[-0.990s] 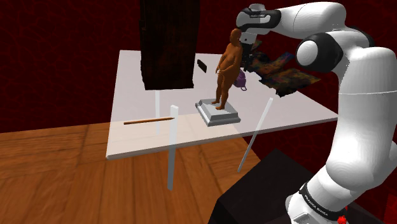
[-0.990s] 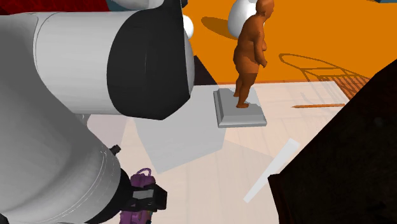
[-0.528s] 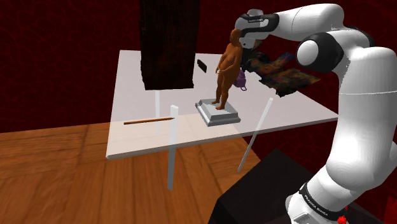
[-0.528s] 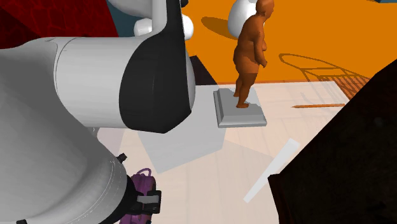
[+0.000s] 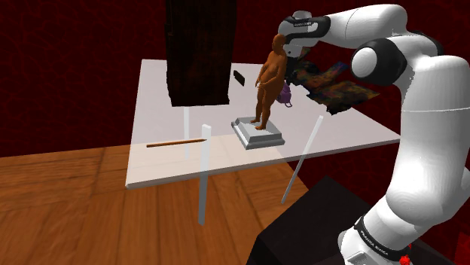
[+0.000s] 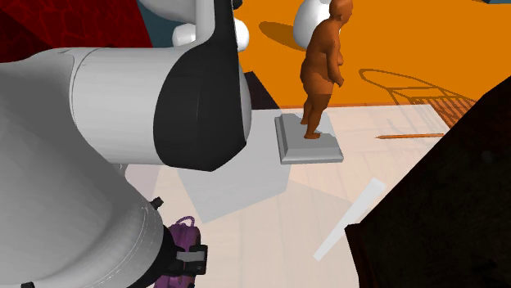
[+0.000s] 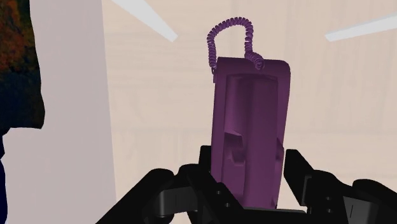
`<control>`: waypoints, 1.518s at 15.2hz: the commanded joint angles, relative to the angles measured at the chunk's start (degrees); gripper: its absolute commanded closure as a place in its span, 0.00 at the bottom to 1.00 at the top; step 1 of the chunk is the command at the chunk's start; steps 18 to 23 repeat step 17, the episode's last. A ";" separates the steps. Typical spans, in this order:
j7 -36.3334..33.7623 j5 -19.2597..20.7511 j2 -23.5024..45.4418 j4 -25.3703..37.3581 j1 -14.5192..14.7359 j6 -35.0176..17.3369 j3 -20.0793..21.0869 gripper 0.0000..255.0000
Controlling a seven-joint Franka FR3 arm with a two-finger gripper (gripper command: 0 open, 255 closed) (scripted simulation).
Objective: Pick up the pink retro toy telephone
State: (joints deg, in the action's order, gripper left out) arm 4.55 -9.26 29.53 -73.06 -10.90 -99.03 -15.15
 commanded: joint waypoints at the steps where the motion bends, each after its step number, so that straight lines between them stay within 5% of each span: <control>1: -0.03 0.02 -0.02 0.62 -0.06 0.76 -0.01 1.00; 15: -0.76 -0.39 2.48 15.58 -1.70 13.12 0.02 1.00; 23: -0.77 -0.40 2.53 15.78 -1.73 13.27 0.03 1.00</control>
